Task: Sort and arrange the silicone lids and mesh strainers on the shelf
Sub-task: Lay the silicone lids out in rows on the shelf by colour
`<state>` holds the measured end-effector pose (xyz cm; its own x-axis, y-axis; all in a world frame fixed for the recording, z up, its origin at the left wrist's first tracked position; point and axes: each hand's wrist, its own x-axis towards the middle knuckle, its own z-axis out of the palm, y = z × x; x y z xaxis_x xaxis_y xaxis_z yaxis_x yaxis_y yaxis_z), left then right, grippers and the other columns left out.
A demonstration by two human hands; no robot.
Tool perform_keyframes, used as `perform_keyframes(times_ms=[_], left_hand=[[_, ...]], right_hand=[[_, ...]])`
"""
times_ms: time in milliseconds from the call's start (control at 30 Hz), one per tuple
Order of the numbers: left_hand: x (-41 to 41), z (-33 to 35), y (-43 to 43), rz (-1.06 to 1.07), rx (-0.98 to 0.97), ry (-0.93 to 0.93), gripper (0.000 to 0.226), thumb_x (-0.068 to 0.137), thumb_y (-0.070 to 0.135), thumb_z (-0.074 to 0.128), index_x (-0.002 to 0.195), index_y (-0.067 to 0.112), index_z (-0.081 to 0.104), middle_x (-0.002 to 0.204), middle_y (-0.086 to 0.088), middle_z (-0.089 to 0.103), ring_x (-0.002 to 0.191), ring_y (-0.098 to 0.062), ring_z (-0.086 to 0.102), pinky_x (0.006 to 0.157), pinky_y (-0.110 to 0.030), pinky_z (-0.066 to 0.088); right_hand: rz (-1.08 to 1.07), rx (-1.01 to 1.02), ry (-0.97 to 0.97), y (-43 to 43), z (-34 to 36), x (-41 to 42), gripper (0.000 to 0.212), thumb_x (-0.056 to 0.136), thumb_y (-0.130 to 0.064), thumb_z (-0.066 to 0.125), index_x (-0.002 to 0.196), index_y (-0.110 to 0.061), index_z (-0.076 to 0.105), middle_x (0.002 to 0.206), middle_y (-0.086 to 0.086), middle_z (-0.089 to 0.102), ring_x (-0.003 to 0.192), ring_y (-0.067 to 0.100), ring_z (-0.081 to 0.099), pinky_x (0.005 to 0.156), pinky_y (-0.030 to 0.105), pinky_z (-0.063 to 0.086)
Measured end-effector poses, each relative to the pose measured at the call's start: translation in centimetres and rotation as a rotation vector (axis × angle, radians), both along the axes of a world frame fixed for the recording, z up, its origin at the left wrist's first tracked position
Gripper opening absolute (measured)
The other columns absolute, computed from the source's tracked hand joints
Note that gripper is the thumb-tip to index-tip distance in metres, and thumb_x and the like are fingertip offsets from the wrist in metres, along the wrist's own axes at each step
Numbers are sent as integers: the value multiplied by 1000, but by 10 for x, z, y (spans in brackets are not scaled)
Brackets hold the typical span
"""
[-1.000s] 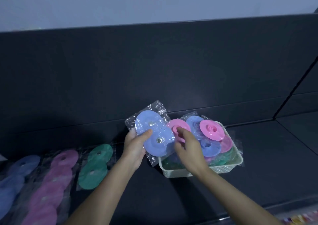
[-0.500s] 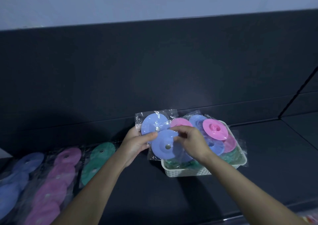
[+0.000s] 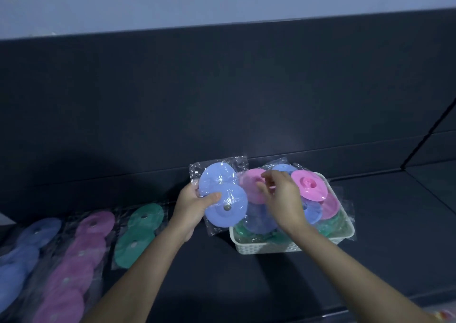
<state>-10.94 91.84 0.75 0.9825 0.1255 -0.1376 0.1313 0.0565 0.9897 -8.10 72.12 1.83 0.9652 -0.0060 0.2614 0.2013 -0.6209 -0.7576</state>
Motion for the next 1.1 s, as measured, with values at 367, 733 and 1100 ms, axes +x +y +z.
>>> perform_keyframes(times_ms=[367, 733, 1100], left_hand=[[-4, -6, 7, 118, -2, 17, 36, 67, 20, 73, 101, 7, 69, 97, -10, 74, 93, -31, 70, 89, -49, 53], [-17, -3, 13, 197, -88, -17, 35, 70, 17, 69, 104, 10, 68, 103, -11, 72, 99, -30, 68, 94, -53, 49], [-43, -4, 17, 305, -201, -41, 52, 63, 17, 76, 112, 4, 63, 109, -17, 69, 104, -37, 65, 97, -58, 46]], right_hand=[[286, -784, 182, -27, -23, 25, 85, 79, -58, 60, 147, -20, 25, 157, 8, 15, 146, 28, 8, 117, 46, 10], [175, -609, -104, -13, -15, 20, 18, 92, -16, 44, 104, -11, 56, 101, 11, 65, 82, 33, 62, 61, 35, 41], [17, 160, -161, 17, 13, -1, 19, 95, -7, 44, 79, 0, 51, 66, 7, 53, 62, 28, 47, 56, 32, 23]])
